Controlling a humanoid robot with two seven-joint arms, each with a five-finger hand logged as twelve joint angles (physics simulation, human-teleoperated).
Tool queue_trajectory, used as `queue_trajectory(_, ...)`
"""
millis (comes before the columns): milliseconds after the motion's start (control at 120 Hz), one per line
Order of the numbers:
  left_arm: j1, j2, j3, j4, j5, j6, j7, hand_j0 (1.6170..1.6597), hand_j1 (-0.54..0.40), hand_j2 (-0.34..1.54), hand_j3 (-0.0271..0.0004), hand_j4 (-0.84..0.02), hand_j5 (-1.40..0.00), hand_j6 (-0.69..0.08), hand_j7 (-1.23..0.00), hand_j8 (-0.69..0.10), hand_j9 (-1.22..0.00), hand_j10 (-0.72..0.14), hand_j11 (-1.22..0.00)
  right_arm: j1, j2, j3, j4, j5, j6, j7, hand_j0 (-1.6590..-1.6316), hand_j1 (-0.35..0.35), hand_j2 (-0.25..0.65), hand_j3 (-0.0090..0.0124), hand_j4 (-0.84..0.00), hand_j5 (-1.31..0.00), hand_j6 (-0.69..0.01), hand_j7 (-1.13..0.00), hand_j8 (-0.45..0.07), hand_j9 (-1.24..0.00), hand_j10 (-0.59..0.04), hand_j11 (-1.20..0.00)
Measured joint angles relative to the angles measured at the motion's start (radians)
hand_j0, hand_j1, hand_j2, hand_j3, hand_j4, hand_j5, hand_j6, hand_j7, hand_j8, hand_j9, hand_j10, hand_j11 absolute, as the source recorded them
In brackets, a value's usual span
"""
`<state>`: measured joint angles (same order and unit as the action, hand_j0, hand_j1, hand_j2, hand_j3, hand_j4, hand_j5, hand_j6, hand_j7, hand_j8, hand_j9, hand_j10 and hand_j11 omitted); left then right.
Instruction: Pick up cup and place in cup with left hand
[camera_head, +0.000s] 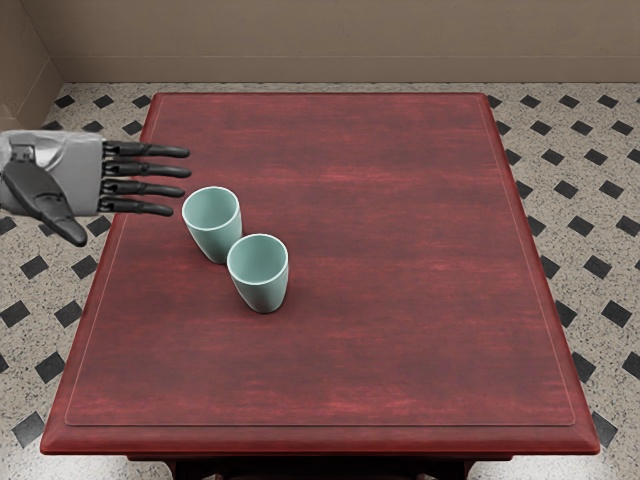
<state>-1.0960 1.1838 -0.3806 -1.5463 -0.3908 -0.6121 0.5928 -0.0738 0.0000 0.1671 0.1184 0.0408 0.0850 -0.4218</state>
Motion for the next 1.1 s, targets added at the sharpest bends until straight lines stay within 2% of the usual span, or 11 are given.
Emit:
queue_trajectory(217, -0.014, -0.007, -0.005, -0.028, -0.002, 0.000, -0.002, 1.6581, 0.320, 0.00, 0.0000, -0.020, -0.03, -0.020, -0.03, -0.020, -0.03, -0.021, -0.03, 0.000, 0.000, -0.001, 0.000, -0.001, 0.000, -0.001, -1.6581, -0.349, 0.000, 0.0000, 0.000, 0.00, -0.001, 0.00, 0.000, 0.00, 0.000, 0.00)
queue_trajectory(350, -0.075, -0.071, -0.011, -0.026, 0.030, 0.000, -0.001, 1.6581, 0.322, 0.00, 0.0000, -0.019, -0.03, -0.019, -0.03, -0.020, -0.03, -0.020, -0.03, 0.001, 0.000, -0.001, 0.000, -0.003, 0.001, -0.001, -1.6581, -0.349, 0.000, 0.0000, 0.000, 0.00, -0.001, 0.00, 0.000, 0.00, 0.000, 0.00)
queue_trajectory(442, -0.101, -0.166, -0.024, -0.010, 0.083, 0.000, -0.001, 1.6581, 0.323, 0.00, 0.0000, -0.019, -0.03, -0.018, -0.03, -0.019, -0.03, -0.019, -0.03, 0.004, 0.000, -0.001, 0.000, -0.004, 0.002, -0.002, -1.6581, -0.349, 0.000, 0.0000, 0.000, 0.00, 0.000, 0.00, 0.000, 0.00, 0.000, 0.00)
queue_trajectory(575, -0.106, -0.271, -0.065, 0.004, 0.303, 0.001, 0.000, 1.6581, 0.325, 0.00, 0.0000, -0.019, -0.03, -0.018, -0.03, -0.019, -0.03, -0.019, -0.03, 0.007, 0.000, -0.001, 0.000, -0.004, 0.003, -0.002, -1.6581, -0.349, 0.000, 0.0000, 0.000, 0.00, -0.001, 0.00, 0.000, 0.00, 0.000, 0.00)
queue_trajectory(675, -0.134, -0.376, -0.108, 0.007, 0.521, 0.001, 0.004, 1.6581, 0.326, 0.00, 0.0000, -0.019, -0.03, -0.019, -0.03, -0.019, -0.03, -0.019, -0.03, 0.007, 0.000, -0.001, 0.000, -0.004, 0.004, -0.002, -1.6581, -0.349, 0.000, 0.0000, 0.000, 0.00, -0.001, 0.00, 0.000, 0.00, 0.000, 0.00)
queue_trajectory(783, -0.139, -0.472, -0.122, 0.008, 0.761, 0.001, 0.013, 1.6581, 0.326, 0.00, 0.0000, -0.020, -0.03, -0.020, -0.03, -0.020, -0.03, -0.019, -0.03, 0.008, 0.000, -0.001, 0.000, -0.004, 0.003, -0.002, -1.6581, -0.349, 0.000, 0.0000, 0.000, 0.00, -0.001, 0.00, 0.000, 0.00, 0.000, 0.00)
queue_trajectory(917, -0.122, -0.578, -0.111, 0.009, 1.002, 0.025, 0.017, 1.6581, 0.325, 0.00, 0.0000, -0.021, -0.03, -0.021, -0.03, -0.021, -0.03, -0.020, -0.03, 0.008, 0.000, -0.001, 0.000, -0.004, 0.003, -0.002, -1.6581, -0.349, 0.000, 0.0000, 0.000, 0.00, -0.001, 0.00, 0.000, 0.00, 0.000, 0.00)
queue_trajectory(1100, -0.114, -0.644, -0.038, 0.009, 1.231, 0.128, 0.018, 1.6581, 0.325, 0.00, 0.0000, -0.021, -0.03, -0.022, -0.03, -0.022, -0.03, -0.021, -0.03, 0.008, 0.000, -0.001, 0.001, -0.004, 0.004, -0.002, -1.6581, -0.349, 0.000, 0.0000, 0.000, 0.00, -0.001, 0.00, 0.000, 0.00, 0.000, 0.00)
